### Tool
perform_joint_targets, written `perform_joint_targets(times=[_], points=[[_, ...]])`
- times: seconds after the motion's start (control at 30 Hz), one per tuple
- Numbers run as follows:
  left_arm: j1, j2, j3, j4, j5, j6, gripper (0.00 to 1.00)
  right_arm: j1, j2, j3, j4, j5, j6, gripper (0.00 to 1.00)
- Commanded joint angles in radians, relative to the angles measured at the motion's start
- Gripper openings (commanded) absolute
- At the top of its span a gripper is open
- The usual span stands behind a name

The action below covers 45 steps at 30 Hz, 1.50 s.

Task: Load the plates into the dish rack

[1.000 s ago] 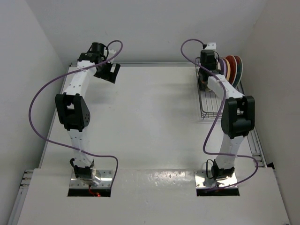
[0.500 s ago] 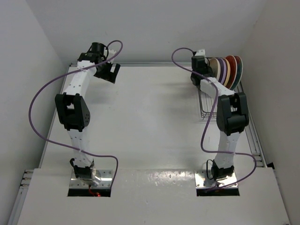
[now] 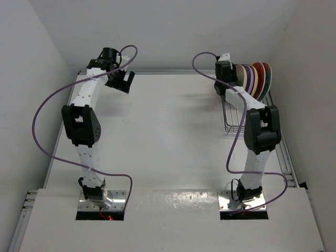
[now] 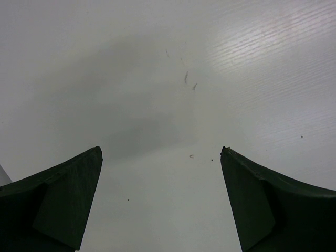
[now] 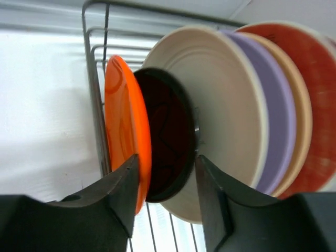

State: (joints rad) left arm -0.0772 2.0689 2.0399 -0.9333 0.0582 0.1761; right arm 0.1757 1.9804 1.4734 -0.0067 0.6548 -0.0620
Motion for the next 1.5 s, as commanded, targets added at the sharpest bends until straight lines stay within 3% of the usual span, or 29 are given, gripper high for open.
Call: perform_joint_targets(times=[0.0, 0.07, 0.13, 0.23, 0.57, 0.63, 0.7, 0.73, 0.83, 0.87, 0.97, 1.07, 1.17, 1.47], points=[[-0.001, -0.027, 0.000, 0.013, 0.008, 0.005, 1.00, -0.024, -0.112, 0.021, 0.024, -0.009, 0.005, 0.45], [-0.001, -0.027, 0.000, 0.013, 0.008, 0.005, 1.00, -0.041, -0.117, 0.031, -0.016, -0.020, 0.033, 0.35], [-0.001, -0.027, 0.000, 0.013, 0.008, 0.005, 1.00, -0.053, -0.106, 0.047, -0.041, -0.040, 0.056, 0.33], [-0.001, -0.036, 0.000, 0.013, 0.008, 0.005, 1.00, -0.058, -0.109, 0.045, -0.078, -0.079, 0.094, 0.40], [-0.001, -0.046, -0.021, 0.013, 0.008, 0.014, 1.00, -0.064, -0.185, 0.024, -0.099, -0.139, 0.152, 0.45], [-0.001, -0.046, -0.021, 0.013, -0.012, 0.014, 1.00, -0.067, -0.224, 0.021, -0.117, -0.168, 0.178, 0.50], [-0.001, -0.046, -0.021, 0.013, -0.021, 0.014, 1.00, -0.097, -0.281, -0.008, -0.148, -0.234, 0.264, 0.63], [-0.001, -0.055, -0.021, 0.013, -0.021, 0.014, 1.00, -0.140, -0.331, -0.036, -0.156, -0.259, 0.310, 0.75], [-0.001, -0.055, -0.030, 0.013, -0.032, 0.014, 1.00, -0.224, -0.488, -0.148, -0.141, -0.513, 0.435, 0.93], [0.008, -0.055, -0.040, 0.013, -0.032, 0.014, 1.00, -0.264, -0.591, -0.267, -0.128, -0.556, 0.473, 1.00], [0.008, -0.055, -0.040, 0.013, -0.032, 0.014, 1.00, -0.352, -0.690, -0.457, -0.076, -0.681, 0.530, 1.00], [0.008, -0.055, -0.040, 0.013, -0.018, 0.014, 1.00, -0.434, -0.851, -0.574, -0.151, -0.679, 0.577, 1.00], [-0.001, -0.044, -0.030, 0.013, 0.005, 0.014, 1.00, -0.475, -0.948, -0.633, -0.304, -0.661, 0.636, 1.00], [-0.058, -0.024, -0.012, 0.022, 0.051, -0.049, 1.00, -0.516, -1.120, -0.782, -0.549, -0.656, 0.711, 1.00]])
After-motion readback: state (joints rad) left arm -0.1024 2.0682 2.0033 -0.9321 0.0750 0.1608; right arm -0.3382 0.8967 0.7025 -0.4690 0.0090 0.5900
